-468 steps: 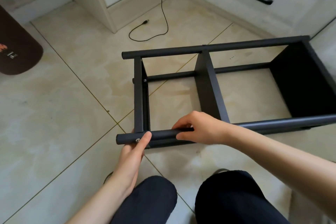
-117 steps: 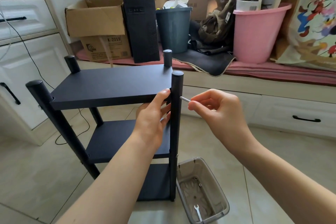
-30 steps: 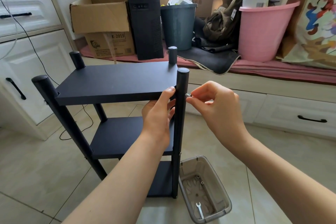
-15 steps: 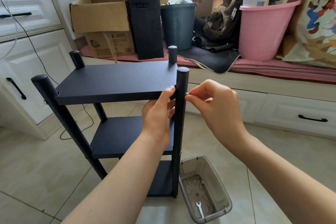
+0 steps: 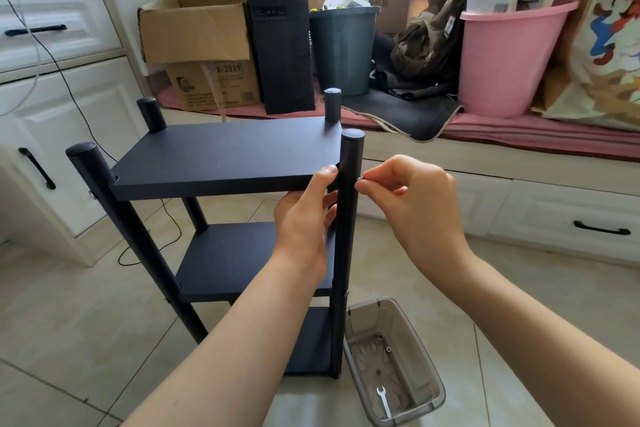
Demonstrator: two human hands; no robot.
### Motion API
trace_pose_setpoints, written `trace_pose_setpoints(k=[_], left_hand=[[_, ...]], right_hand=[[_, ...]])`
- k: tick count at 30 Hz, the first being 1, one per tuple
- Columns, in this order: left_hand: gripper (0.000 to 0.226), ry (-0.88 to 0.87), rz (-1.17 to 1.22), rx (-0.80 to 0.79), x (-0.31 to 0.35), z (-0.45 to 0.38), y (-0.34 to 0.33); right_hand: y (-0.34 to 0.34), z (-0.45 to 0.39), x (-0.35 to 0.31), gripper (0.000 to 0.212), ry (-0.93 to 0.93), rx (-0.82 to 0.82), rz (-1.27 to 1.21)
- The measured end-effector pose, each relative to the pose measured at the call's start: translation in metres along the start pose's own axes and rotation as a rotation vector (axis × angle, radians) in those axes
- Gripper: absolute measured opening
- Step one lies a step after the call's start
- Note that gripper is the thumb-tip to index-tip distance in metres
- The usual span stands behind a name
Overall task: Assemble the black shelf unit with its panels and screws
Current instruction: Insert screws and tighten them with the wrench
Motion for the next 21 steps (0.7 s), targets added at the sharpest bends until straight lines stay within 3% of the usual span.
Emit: trace_pose_setpoints(k=[17, 21], left_hand=[[0.024, -0.004, 0.017, -0.038, -0.0009, -0.0021, 0.0001], [0.022, -0.010, 0.024, -0.039, -0.0019, -0.0028, 0.0004]], right_hand=[[-0.0031, 0.0014, -0.0017, 0.006, 0.091, 0.050, 0.115], [-0.0024, -0.0003, -0.0017, 0.008, 0.028, 0.019, 0.038]])
Point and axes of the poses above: each hand's wrist, its own z-axis away from the middle knuckle, its own y-axis out of the back of the hand, x = y × z, the point moved 1 cm from there along -z, towards the middle knuckle, and after that the axes turned 4 degrees about z, right-handed, at the moved point
